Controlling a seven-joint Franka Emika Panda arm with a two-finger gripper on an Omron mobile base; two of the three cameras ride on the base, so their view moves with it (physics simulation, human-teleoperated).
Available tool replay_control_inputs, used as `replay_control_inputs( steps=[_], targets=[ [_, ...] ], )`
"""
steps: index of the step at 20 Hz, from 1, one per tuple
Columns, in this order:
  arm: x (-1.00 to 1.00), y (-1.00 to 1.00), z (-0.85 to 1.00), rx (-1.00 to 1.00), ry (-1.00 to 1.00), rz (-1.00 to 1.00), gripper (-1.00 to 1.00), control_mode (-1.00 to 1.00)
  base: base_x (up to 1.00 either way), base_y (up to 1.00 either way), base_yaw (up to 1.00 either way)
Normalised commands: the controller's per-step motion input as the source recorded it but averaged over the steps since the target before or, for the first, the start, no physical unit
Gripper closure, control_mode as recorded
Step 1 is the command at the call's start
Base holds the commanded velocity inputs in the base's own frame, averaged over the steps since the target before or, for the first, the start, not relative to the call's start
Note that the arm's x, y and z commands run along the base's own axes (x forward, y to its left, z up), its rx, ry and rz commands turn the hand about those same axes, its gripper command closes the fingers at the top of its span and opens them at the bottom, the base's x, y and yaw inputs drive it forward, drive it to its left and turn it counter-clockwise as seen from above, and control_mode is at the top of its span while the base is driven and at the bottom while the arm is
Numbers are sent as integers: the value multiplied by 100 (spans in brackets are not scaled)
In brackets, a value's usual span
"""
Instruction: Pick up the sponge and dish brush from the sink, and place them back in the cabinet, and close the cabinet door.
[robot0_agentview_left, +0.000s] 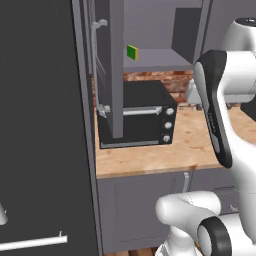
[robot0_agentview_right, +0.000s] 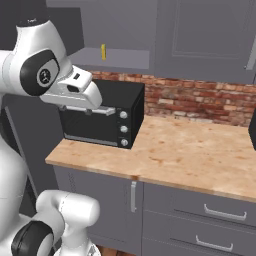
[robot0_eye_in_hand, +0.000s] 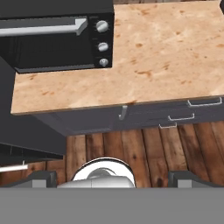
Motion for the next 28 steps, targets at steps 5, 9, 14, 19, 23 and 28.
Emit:
replay_control_inputs(
  steps=[5, 9, 14, 19, 23, 28],
  targets=[
    [0, 0, 0, 0, 0, 0, -100, 100, -24, -10, -1],
    [0, 0, 0, 0, 0, 0, -100, 100, -20, -7, -1],
    [0, 0, 0, 0, 0, 0, -100, 100, -15, -4, -5],
    [0, 0, 0, 0, 0, 0, -100, 100, -9, -11, -44],
    [0, 0, 0, 0, 0, 0, -100, 100, -9, -11, -73],
    [0, 0, 0, 0, 0, 0, -100, 100, -4, -3, -86]
  ],
)
